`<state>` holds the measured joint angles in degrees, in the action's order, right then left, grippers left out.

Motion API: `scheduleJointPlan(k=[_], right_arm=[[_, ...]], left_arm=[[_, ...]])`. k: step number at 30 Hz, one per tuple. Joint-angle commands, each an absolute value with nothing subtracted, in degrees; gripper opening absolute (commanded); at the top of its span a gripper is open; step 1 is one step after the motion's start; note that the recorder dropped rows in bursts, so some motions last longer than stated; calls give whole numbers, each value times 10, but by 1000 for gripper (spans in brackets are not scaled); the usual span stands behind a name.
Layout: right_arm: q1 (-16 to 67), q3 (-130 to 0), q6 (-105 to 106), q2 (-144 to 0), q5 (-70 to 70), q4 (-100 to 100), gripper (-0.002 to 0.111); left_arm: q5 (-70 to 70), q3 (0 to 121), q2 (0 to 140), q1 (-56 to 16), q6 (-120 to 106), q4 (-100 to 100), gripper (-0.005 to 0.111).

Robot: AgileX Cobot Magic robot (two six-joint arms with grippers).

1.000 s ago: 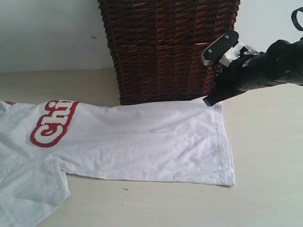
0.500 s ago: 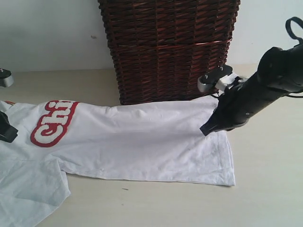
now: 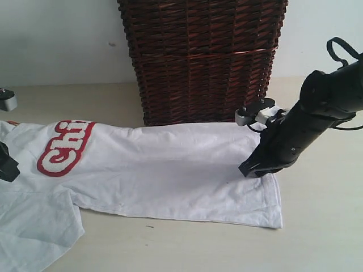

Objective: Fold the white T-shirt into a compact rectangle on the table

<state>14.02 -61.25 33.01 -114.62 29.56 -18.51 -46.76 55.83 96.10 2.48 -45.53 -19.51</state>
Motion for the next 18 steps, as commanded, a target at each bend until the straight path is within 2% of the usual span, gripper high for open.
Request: scheduleJointPlan(k=[1,10,15,18], right_arm=[[139,-604,282,-1158,420,-140,0],[139,-604,253,-1158,587,-122,0],[139,-604,199,-1132,559,-68,0],[139,-604,177,-1103,520,-51,0]], left_arm=[[-519,555,931,20,-445,-202,0],[-573,525,845,-5,-446,-164,0],[-659,515,837,-17,-481,-176,0],[-638,479,831,-63,-520,-176,6]])
